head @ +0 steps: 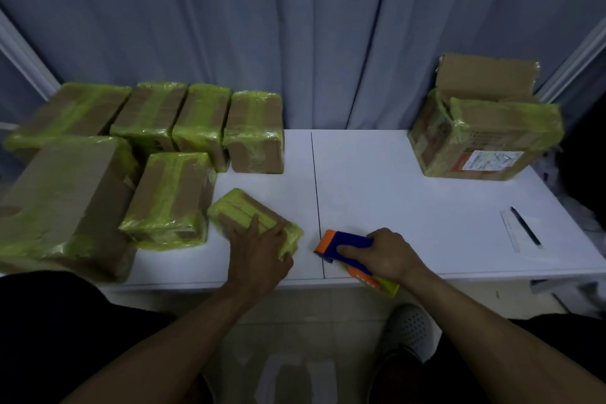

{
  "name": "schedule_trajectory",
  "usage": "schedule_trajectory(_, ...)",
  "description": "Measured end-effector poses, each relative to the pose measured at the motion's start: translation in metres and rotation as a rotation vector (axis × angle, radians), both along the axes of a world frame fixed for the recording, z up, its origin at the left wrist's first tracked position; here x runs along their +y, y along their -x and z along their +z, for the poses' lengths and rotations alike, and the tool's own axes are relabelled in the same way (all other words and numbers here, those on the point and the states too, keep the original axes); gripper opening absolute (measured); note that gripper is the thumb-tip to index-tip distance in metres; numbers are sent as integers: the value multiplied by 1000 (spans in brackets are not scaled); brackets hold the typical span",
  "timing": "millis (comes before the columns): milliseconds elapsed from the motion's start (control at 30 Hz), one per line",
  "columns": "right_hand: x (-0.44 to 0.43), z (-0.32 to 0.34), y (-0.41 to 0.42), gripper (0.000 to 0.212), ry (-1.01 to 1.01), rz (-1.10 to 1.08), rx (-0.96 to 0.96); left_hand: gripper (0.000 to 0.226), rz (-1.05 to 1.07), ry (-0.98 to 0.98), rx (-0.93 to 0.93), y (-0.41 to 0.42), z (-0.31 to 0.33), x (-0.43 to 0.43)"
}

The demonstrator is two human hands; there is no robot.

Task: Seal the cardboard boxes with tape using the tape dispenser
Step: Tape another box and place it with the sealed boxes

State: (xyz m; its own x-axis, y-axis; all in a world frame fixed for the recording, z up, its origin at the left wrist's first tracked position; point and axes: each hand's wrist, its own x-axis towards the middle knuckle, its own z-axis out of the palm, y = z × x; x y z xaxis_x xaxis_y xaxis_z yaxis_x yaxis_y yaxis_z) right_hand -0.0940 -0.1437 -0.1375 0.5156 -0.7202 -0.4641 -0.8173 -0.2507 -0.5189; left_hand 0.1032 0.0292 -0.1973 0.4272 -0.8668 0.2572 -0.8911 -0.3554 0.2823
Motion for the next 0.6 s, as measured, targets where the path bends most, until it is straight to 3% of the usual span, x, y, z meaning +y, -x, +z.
schedule_trajectory(100, -2, 11, 12, 53, 12, -81, -91, 52, 75, -23, 251, 10, -2, 6)
schedule_trajectory(300, 5, 31, 19, 50, 39, -110, -182, 52, -175, 9, 271, 8, -11, 12)
schedule_trajectory(467, 14, 44, 22, 50, -30, -103, -241, 56, -116, 45, 341, 7, -12, 13)
schedule_trajectory(600, 24, 55, 31, 45, -96, -19, -249, 55, -111, -136, 422, 8, 25, 4)
